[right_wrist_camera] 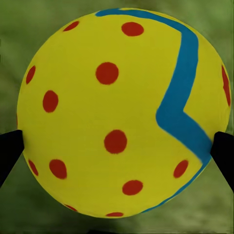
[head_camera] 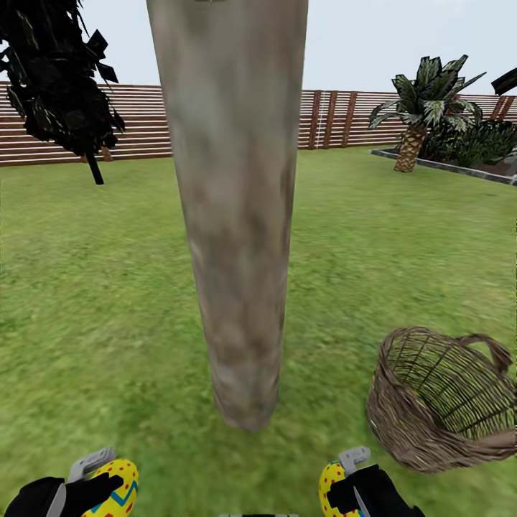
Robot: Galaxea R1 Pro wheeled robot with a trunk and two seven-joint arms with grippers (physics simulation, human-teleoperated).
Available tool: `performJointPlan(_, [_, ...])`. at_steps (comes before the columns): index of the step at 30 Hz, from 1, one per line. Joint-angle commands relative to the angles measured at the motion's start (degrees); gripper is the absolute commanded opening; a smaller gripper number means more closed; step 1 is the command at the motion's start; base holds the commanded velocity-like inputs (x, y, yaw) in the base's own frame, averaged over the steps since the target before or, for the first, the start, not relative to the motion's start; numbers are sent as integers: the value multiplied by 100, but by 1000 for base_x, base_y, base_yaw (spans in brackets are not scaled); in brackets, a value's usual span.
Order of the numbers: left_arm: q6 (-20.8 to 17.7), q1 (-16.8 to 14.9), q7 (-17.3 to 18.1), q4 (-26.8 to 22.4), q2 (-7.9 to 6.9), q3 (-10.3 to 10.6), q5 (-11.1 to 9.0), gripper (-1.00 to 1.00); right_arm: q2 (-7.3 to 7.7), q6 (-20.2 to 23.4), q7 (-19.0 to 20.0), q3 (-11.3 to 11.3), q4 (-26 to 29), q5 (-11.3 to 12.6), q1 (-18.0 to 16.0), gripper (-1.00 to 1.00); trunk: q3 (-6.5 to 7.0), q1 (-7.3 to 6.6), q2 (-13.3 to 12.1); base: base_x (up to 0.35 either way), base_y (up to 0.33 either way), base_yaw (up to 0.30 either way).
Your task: Take the three Easter eggs out of the wicker basket on the lawn in the garden, then place them on the lawn next to a single tree (choose any tree) so that all three eggs are next to the same tree and none are left in the basket.
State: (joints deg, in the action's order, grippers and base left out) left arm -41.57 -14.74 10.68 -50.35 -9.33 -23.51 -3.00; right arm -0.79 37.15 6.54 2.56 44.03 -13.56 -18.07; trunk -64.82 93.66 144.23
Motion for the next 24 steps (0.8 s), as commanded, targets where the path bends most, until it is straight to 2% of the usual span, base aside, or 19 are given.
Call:
performJointPlan(1, [-37,-3,4,0,1,-7,-26,-100,0,29,49,-1,10,-59,-2,-100,-5,-3,2,-272,0,0])
performJointPlan(6, [-44,-3,5,7,1,-4,-25,-100,0,29,49,-1,10,-59,-1,-100,-5,-3,2,-298,0,0])
performJointPlan(11, [-30,-3,5,3,10,-4,-31,-100,0,29,49,-1,10,-59,-2,-100,-5,-3,2,-33,0,0])
performJointPlan(24, [-36,-3,-13,51,10,13,-16,-100,0,28,49,-1,10,-59,-2,-100,-293,30,20,0,0,0])
